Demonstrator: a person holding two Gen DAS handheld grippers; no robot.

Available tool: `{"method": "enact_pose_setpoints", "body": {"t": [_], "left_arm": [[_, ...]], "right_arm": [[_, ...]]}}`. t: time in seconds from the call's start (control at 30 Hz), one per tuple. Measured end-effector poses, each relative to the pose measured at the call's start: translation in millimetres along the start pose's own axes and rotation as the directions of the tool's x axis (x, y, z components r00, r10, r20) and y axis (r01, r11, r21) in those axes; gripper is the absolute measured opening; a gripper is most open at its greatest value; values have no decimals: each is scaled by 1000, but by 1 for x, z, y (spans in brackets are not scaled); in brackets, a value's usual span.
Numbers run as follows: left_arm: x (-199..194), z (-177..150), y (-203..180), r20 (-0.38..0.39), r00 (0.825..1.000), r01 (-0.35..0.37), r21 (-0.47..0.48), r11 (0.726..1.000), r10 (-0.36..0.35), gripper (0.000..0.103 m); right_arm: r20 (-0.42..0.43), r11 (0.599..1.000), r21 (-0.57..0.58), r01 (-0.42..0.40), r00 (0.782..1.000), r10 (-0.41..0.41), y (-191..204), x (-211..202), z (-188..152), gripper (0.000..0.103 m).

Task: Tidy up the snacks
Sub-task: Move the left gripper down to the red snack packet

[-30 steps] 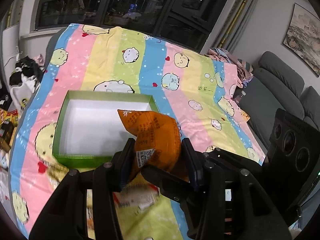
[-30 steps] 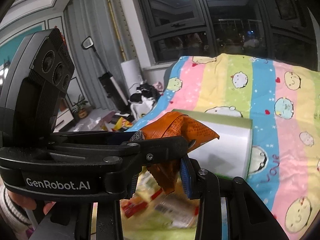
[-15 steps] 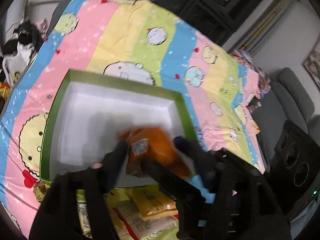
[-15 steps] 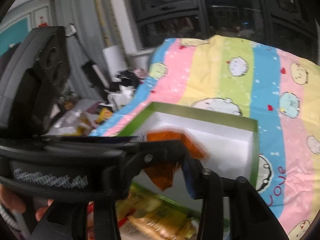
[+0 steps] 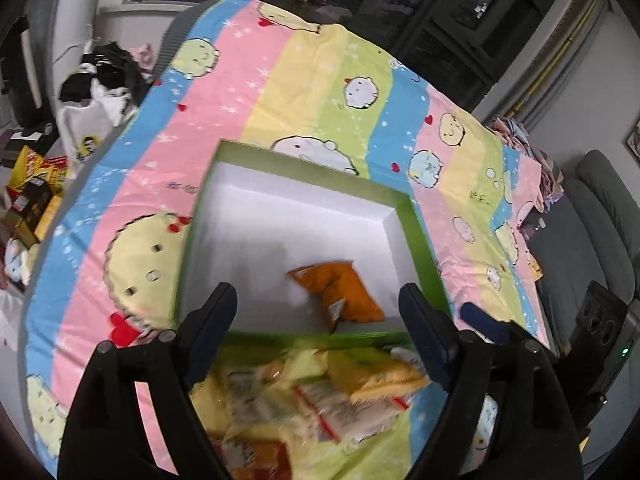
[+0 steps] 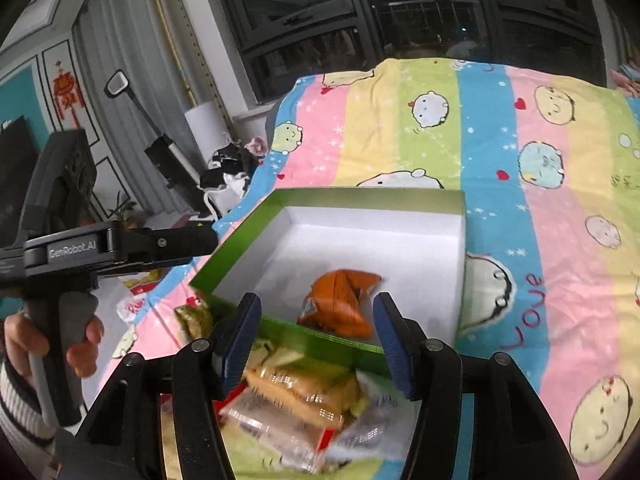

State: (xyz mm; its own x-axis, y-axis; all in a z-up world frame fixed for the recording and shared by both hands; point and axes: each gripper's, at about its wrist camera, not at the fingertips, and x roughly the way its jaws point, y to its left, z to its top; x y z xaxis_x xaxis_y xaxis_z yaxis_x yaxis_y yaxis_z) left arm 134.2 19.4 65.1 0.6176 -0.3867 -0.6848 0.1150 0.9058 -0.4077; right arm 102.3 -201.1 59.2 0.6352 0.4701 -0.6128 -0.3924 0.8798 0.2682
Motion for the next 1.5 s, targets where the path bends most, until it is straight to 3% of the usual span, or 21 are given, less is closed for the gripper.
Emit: {"method": "enact_pose_setpoints", "body": {"t": [0.23,0.53,0.73,0.97,1.17,1.5], "left_arm": [[-29,-34,18,3,998,-58,-7,998,58,83],[-37,-89,57,-69,994,-89,-119,989,81,84],[-31,-114,68,-112,992,-86,-182,980,66,84],[-19,-125,70,-140,988,-88,-181,979,63,82],[-10,-130,70,-150,986,-91,-151,984,68,76],[-1,-131,72,-166,984,-79,-131,988,56,48]], "right_arm": [[-12,1000,7,-25,1000,25,8,-27,-19,59],[-112,994,33,-100,988,103,32,-31,-54,59],[-188,984,75,-163,967,174,49,-13,-79,59],[-269,970,123,-208,934,235,66,24,-101,59],[-294,968,121,-222,923,249,77,45,-106,59],[-306,962,160,-222,915,262,84,70,-107,59]]}}
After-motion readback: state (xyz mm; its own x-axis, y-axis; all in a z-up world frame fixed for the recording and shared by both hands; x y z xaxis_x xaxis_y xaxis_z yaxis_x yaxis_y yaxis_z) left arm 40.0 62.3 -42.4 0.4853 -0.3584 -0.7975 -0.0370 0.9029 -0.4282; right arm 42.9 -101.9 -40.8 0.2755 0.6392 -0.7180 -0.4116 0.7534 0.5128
